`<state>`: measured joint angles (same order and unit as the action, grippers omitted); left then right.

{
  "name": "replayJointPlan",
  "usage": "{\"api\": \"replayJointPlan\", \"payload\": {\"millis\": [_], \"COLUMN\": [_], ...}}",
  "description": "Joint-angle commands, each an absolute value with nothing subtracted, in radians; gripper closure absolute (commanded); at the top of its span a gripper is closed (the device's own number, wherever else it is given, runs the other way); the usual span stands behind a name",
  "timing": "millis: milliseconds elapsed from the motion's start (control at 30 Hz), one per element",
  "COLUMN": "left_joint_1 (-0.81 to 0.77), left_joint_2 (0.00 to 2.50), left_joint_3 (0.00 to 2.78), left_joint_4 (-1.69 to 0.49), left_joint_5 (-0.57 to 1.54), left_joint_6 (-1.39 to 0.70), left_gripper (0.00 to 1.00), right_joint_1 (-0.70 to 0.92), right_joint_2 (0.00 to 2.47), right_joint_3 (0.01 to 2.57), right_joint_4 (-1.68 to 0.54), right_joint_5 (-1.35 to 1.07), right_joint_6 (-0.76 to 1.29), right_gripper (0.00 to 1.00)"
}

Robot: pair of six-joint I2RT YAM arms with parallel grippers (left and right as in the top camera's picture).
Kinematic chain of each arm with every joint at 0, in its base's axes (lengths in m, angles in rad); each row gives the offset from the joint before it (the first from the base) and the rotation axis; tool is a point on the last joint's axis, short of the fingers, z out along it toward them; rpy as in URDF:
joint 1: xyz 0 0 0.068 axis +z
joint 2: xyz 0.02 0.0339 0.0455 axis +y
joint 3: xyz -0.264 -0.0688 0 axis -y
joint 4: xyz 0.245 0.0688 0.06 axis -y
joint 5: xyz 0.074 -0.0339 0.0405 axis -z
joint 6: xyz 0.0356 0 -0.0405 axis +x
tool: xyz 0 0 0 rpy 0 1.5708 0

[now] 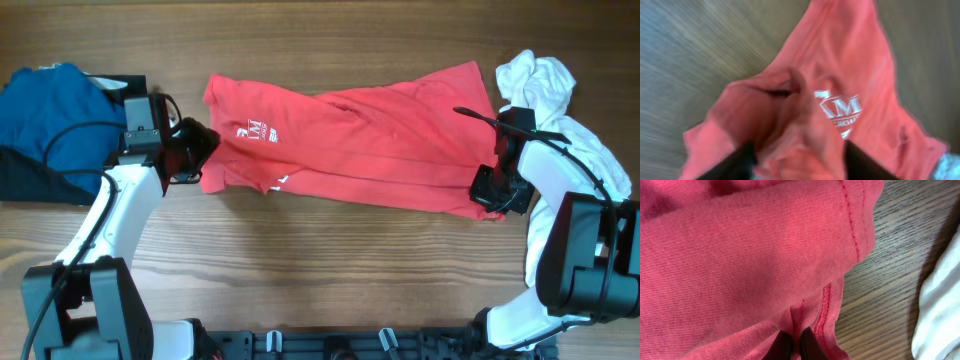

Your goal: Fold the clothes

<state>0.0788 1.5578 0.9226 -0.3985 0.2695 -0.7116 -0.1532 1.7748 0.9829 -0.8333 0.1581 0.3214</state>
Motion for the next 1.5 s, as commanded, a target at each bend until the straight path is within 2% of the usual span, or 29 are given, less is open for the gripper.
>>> {"api": "replayJointPlan", "payload": {"millis": [0, 167, 333, 700, 833, 900, 933, 967, 1167, 1267, 1467], "left_joint_1": [0.07, -0.059, -0.234, -0.306, -0.306, -0.306, -0.306, -0.306, -0.306, -0.306, -0.308], "left_joint_2": [1.547, 1.531, 1.542, 1.699, 1.71, 1.711, 1.711, 1.71, 1.603, 1.526, 1.613], "left_joint_3": [0.935, 0.935, 0.923, 0.887, 0.887, 0.887, 0.887, 0.887, 0.904, 0.904, 0.904], "left_joint_4": [-0.456, -0.506, -0.552, -0.467, -0.459, -0.46, -0.46, -0.459, -0.449, -0.303, -0.194], "left_joint_5": [0.239, 0.224, 0.099, 0.077, 0.077, 0.077, 0.077, 0.077, 0.178, 0.311, 0.326], "left_joint_6": [-0.599, -0.373, -0.295, -0.295, -0.295, -0.295, -0.295, -0.295, -0.295, -0.324, -0.376], "left_gripper": [0.31, 0.36, 0.53, 0.53, 0.77, 0.82, 0.92, 0.96, 0.96, 0.96, 0.96], "right_joint_1": [-0.157, -0.157, -0.157, -0.157, -0.157, -0.157, -0.157, -0.157, -0.157, -0.157, -0.157], "right_joint_2": [1.794, 1.794, 1.794, 1.794, 1.794, 1.794, 1.794, 1.794, 1.794, 1.794, 1.794], "right_joint_3": [0.962, 0.962, 0.962, 0.962, 0.962, 0.962, 0.962, 0.962, 0.962, 0.962, 0.962], "right_joint_4": [-0.812, -0.816, -0.816, -0.821, -0.821, -0.82, -0.82, -0.82, -0.82, -0.816, -0.816], "right_joint_5": [0.175, 0.171, 0.163, 0.163, 0.159, 0.159, 0.159, 0.159, 0.157, 0.157, 0.157], "right_joint_6": [0.34, 0.34, 0.339, 0.336, 0.337, 0.337, 0.336, 0.337, 0.336, 0.337, 0.337], "right_gripper": [0.96, 0.96, 0.96, 0.96, 0.96, 0.96, 0.96, 0.96, 0.96, 0.96, 0.96]}}
